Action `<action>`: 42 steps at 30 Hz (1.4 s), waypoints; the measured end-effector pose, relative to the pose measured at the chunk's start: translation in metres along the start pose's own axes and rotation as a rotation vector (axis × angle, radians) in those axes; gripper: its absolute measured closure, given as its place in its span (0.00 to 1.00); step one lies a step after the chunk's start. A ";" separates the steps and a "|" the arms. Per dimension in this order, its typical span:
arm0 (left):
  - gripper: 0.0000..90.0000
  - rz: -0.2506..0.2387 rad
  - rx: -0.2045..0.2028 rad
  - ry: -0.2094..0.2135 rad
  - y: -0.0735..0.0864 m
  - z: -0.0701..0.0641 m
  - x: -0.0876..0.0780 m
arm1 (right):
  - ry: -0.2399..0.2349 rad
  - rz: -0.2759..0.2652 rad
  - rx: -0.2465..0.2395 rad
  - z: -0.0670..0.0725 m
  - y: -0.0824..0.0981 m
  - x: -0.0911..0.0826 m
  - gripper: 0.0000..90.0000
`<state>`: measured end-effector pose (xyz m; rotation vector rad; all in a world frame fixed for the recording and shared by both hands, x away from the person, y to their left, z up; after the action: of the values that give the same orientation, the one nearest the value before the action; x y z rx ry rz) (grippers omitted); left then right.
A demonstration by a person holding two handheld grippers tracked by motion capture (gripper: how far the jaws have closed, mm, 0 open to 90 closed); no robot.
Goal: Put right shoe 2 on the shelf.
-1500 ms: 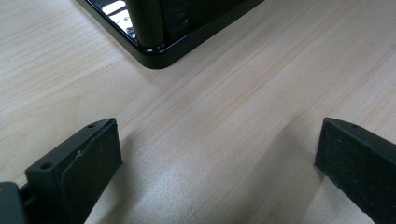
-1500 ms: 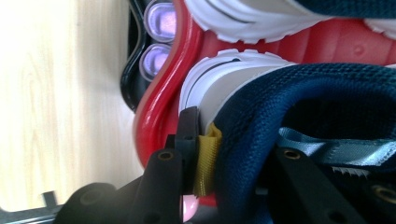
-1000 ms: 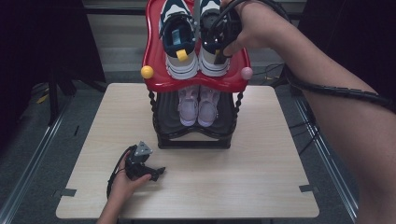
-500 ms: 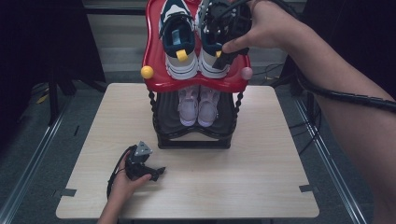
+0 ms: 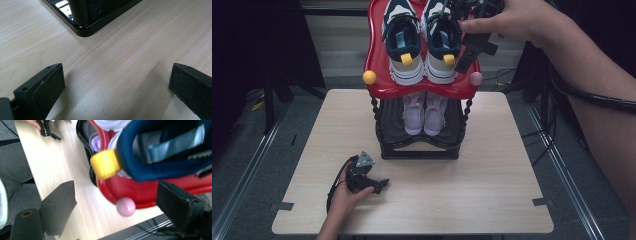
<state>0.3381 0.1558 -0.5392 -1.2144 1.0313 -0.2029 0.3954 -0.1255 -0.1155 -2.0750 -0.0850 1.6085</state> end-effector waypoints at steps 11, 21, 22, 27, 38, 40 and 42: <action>0.00 0.002 0.003 0.000 0.000 0.000 0.000 | -0.041 0.062 0.042 0.007 0.027 -0.006 0.18; 0.00 0.002 0.002 0.001 0.000 0.000 0.000 | -0.071 0.113 0.063 0.012 0.056 -0.007 0.20; 0.00 0.002 0.002 0.001 0.000 0.000 0.000 | -0.074 0.109 0.065 0.012 0.060 -0.007 0.20; 0.00 0.000 0.000 0.002 0.000 0.000 0.000 | -0.067 0.113 0.073 0.015 0.072 -0.008 0.20; 0.00 0.003 0.003 0.002 0.000 0.000 0.000 | -0.087 0.185 0.084 0.021 0.107 0.004 0.21; 0.00 0.000 -0.001 0.002 0.000 0.000 0.000 | -0.086 0.202 0.092 0.023 0.115 0.007 0.21; 0.00 0.001 0.000 0.002 0.000 0.000 0.000 | -0.084 0.220 0.090 0.024 0.121 0.010 0.21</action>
<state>0.3381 0.1559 -0.5392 -1.2144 1.0336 -0.2037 0.3458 -0.2184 -0.1801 -2.0048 0.1904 1.7933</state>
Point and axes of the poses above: each handheld gripper's, and its own axes: x roughly forward along the jaws, y roughly out of its underside, z roughly to its left, the point moved 4 cm from there along x, roughly forward along the jaws, and after that the axes turned 13 degrees about -z, right-handed, at the moved point
